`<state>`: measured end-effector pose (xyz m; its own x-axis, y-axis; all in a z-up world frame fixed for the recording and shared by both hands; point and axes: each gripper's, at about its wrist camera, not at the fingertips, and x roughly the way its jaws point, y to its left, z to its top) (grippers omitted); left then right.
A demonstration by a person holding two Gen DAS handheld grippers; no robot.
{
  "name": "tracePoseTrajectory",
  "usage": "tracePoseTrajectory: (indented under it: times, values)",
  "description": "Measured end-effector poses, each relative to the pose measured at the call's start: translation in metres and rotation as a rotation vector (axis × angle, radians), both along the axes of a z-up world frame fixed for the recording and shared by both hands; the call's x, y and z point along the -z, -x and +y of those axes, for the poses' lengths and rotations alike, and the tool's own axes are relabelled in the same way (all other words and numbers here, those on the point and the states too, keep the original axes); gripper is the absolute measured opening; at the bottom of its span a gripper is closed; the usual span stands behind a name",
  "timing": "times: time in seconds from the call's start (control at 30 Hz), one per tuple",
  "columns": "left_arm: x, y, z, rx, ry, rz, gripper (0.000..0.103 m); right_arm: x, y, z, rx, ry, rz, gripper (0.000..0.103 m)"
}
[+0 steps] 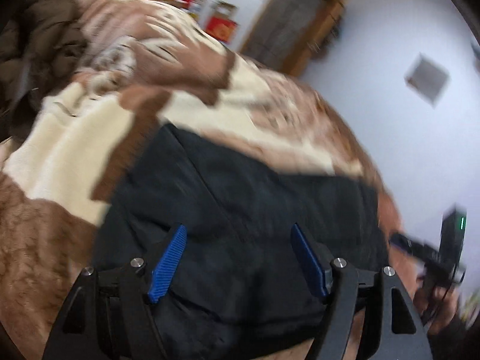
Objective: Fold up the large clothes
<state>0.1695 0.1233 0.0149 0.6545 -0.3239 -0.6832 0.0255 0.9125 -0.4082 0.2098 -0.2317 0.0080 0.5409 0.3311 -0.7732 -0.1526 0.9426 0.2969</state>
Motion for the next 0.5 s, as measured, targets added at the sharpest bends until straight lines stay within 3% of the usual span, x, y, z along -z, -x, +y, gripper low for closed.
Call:
tracePoseTrajectory:
  times: [0.1,0.17,0.27,0.37,0.43,0.5]
  values:
    - [0.022,-0.009,-0.026,0.047,-0.095,0.033,0.074,0.024,-0.014,0.014,-0.011,0.117,0.004,0.064]
    - [0.035,-0.023,-0.030,0.024,-0.156,0.036,0.074,0.032,-0.031,0.013,0.009,0.156,-0.007,0.064]
    - [0.044,-0.047,-0.023,-0.019,-0.161,0.076,0.074,0.038,-0.056,0.006,0.044,0.181,-0.003,0.064]
    - [0.031,-0.057,-0.027,-0.019,-0.169,0.097,0.074,0.031,-0.065,0.004,0.044,0.186,0.000,0.064]
    - [0.018,-0.060,-0.037,0.029,-0.176,0.032,0.074,0.020,-0.062,0.006,0.028,0.157,-0.055,0.064]
    - [0.013,-0.071,-0.051,0.050,-0.253,-0.022,0.074,0.020,-0.070,0.006,0.032,0.194,-0.087,0.064]
